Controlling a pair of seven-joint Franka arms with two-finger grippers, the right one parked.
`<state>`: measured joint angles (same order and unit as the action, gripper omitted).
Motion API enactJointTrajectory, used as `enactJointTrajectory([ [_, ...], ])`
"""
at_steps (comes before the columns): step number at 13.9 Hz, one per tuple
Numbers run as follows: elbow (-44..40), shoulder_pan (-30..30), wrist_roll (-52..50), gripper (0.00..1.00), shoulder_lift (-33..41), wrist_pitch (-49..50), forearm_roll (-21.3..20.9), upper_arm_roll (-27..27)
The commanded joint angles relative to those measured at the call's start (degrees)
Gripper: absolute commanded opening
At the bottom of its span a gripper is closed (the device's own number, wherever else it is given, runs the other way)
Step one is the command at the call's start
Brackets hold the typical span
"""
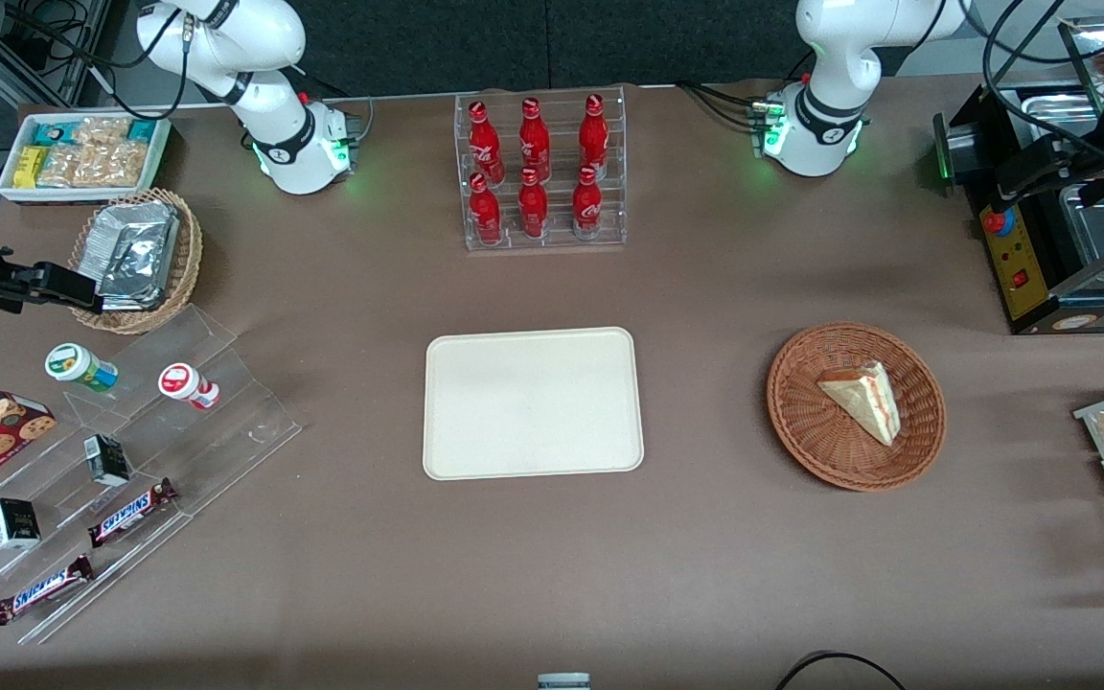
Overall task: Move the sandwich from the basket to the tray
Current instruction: 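Move the left gripper down over the wrapped sandwich in the wicker basket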
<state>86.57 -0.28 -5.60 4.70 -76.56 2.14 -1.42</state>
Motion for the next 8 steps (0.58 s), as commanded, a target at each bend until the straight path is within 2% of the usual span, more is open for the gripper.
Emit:
enactJointTrajectory([
  [1, 0.3, 0.9, 0.8, 1.00, -0.7, 0.9, 0.0, 0.5],
  [4, 1.0, 0.9, -0.6, 1.00, -4.2, -0.2, -1.3, 0.5],
  [5, 1.3, 0.9, -3.8, 1.00, -6.4, -1.8, -2.9, 0.5],
  [6, 2.1, 0.9, -11.6, 1.00, -8.5, -3.6, -3.4, 0.5],
  [8, 7.4, 0.8, -19.4, 1.00, -9.1, -9.7, -3.6, 0.7],
])
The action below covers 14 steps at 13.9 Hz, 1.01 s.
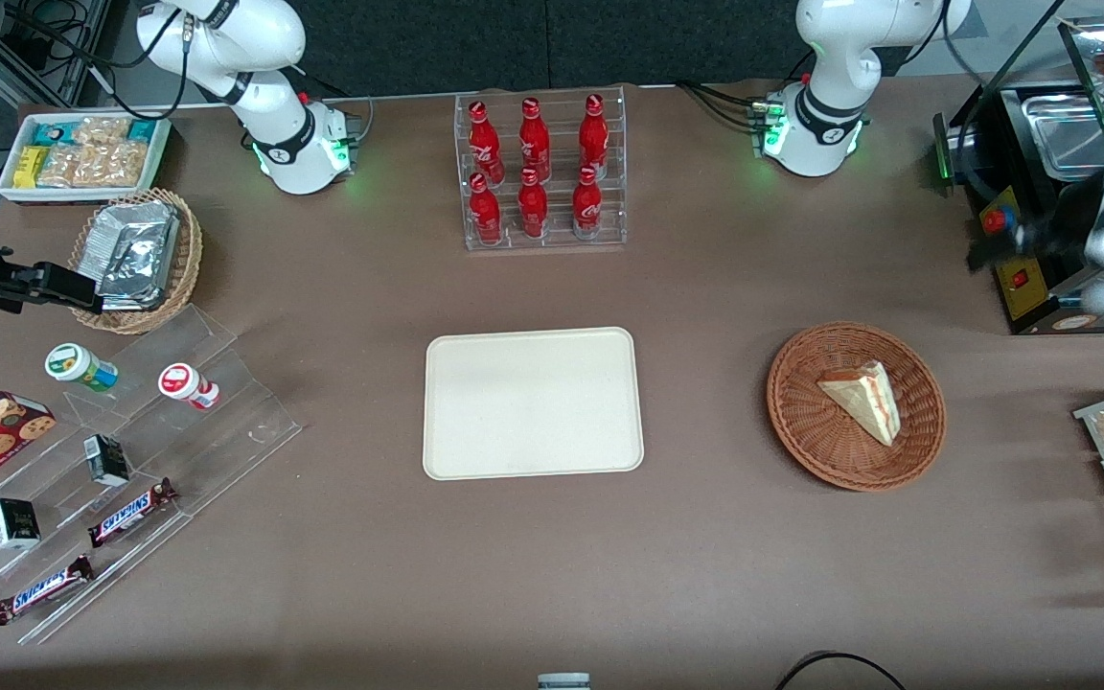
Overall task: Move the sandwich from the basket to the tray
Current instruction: 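Move the left gripper down over the wrapped sandwich in the wicker basket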
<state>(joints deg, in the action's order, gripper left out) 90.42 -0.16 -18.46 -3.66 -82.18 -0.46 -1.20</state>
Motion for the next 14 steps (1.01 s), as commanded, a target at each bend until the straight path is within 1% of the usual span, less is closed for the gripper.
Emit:
enactJointTrajectory([
  [1, 7.4, 0.6, -11.6, 1.00, -0.4, -8.3, -0.9, 0.5],
  [2, 10.6, 0.6, -18.2, 1.00, -0.4, -13.1, -0.9, 0.5],
  [4, 16.9, 0.7, -27.3, 1.00, -0.5, -22.6, -0.9, 0.4],
  [7, 25.9, 0.7, -33.5, 1.00, -0.2, -34.2, -0.7, 0.5],
  [9, 35.0, 0.7, -34.2, 1.00, 1.7, -44.1, -0.9, 0.5],
  [10, 38.3, 0.7, -34.1, 1.00, 2.6, -48.3, -0.9, 0.5],
  [14, 44.3, 0.7, -34.3, 1.00, 2.2, -57.0, -0.8, 0.5],
])
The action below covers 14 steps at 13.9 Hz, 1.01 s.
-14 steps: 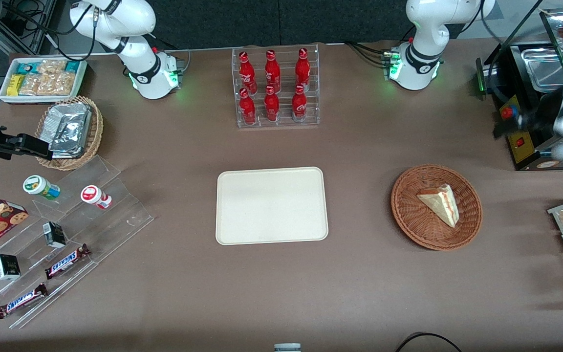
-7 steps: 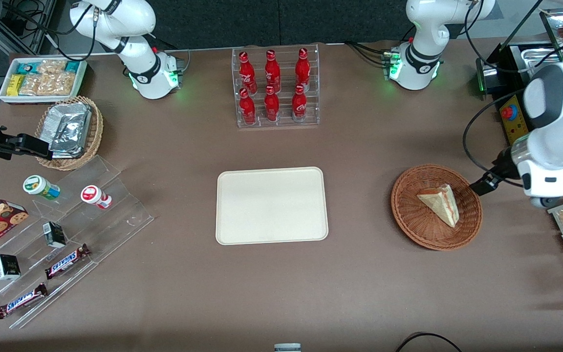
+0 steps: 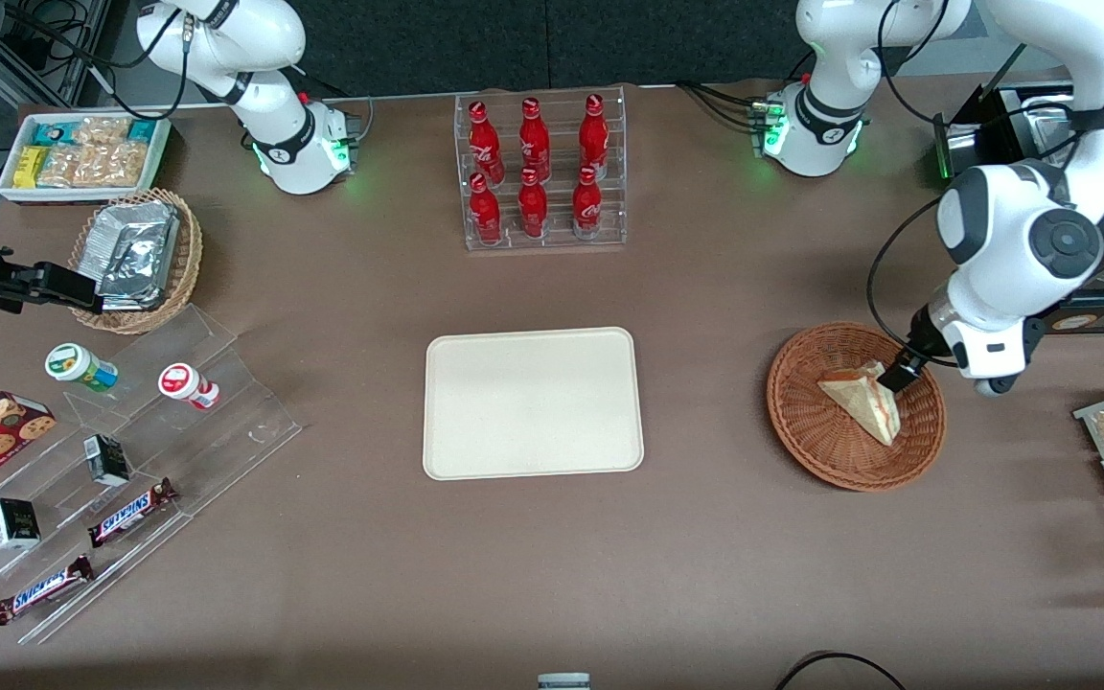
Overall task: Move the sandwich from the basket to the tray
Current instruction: 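Lower the open left gripper around the sandwich and close it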
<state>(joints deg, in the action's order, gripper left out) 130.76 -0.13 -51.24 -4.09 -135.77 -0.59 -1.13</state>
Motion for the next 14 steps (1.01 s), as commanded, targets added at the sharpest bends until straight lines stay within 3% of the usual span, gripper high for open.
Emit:
enactJointTrajectory([
  [1, 5.1, 0.7, -1.6, 1.00, 2.2, -6.2, -0.6, 0.3],
  [9, 4.2, 2.3, -3.9, 1.00, -3.4, -15.3, 1.9, -0.1],
  [14, 4.6, 3.4, -3.7, 1.00, -7.3, -18.0, 0.9, 0.0],
])
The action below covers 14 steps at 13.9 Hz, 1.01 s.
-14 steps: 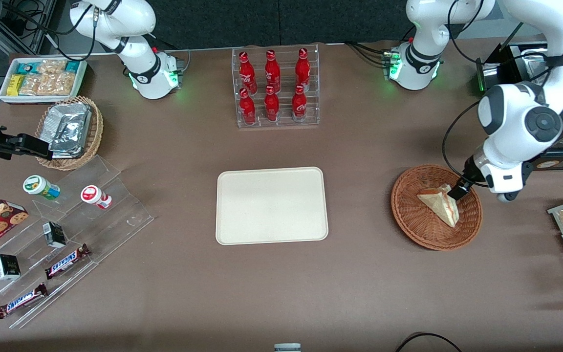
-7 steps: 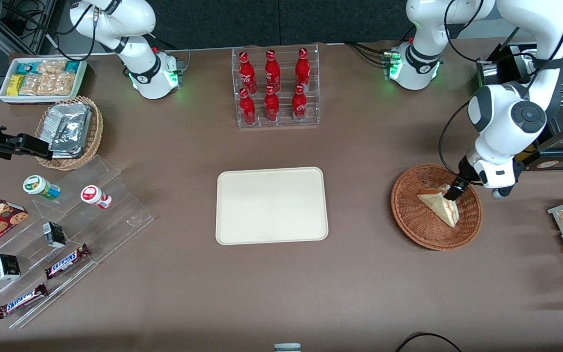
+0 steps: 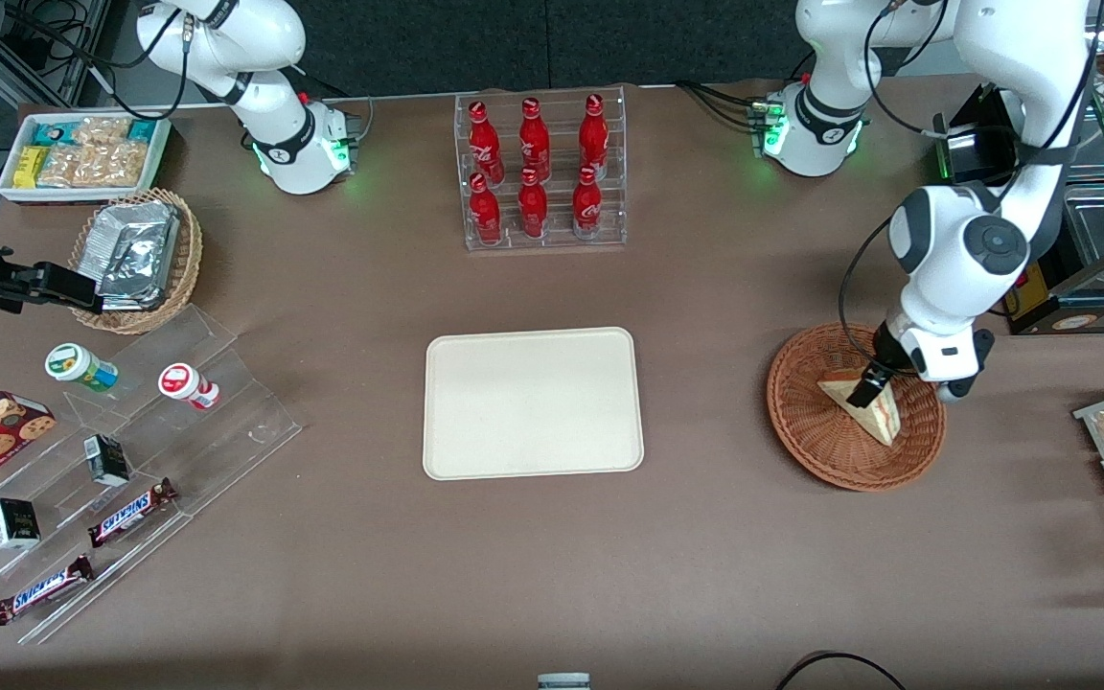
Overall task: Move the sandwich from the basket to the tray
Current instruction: 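Lower the open left gripper around the sandwich and close it, then lift the sandwich and carry it over the cream tray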
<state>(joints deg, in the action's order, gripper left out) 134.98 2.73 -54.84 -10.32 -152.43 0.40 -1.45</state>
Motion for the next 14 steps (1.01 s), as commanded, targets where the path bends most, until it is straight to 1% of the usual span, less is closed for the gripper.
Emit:
enactJointTrajectory([
  [1, 0.2, 0.4, 0.0, 1.00, -2.1, -1.5, -0.6, 0.3],
  [3, -0.1, 0.3, 0.2, 0.99, -2.8, -1.5, -1.5, 0.5],
  [4, -0.1, 0.2, 0.2, 0.93, -2.8, -1.4, -1.7, 0.6],
  [5, -0.2, 0.1, 0.2, 0.67, -2.8, -1.3, -1.7, 0.7],
  [6, -0.2, 0.0, 0.2, 0.28, -2.6, -1.0, -1.7, 0.7],
  [7, -0.3, 0.0, 0.2, 0.00, -2.3, -0.8, -1.7, 0.7],
  [8, -1.1, 0.1, 0.0, 0.00, -2.2, -0.1, -1.7, 0.7],
  [10, -5.2, 0.4, -0.6, 0.00, -1.6, 7.2, -1.7, 0.4],
  [11, -8.4, 0.7, -0.9, 0.00, -1.1, 13.3, -1.7, 0.1],
  [14, -19.5, 5.5, -1.9, 0.00, -0.1, 31.3, -1.7, -0.6],
])
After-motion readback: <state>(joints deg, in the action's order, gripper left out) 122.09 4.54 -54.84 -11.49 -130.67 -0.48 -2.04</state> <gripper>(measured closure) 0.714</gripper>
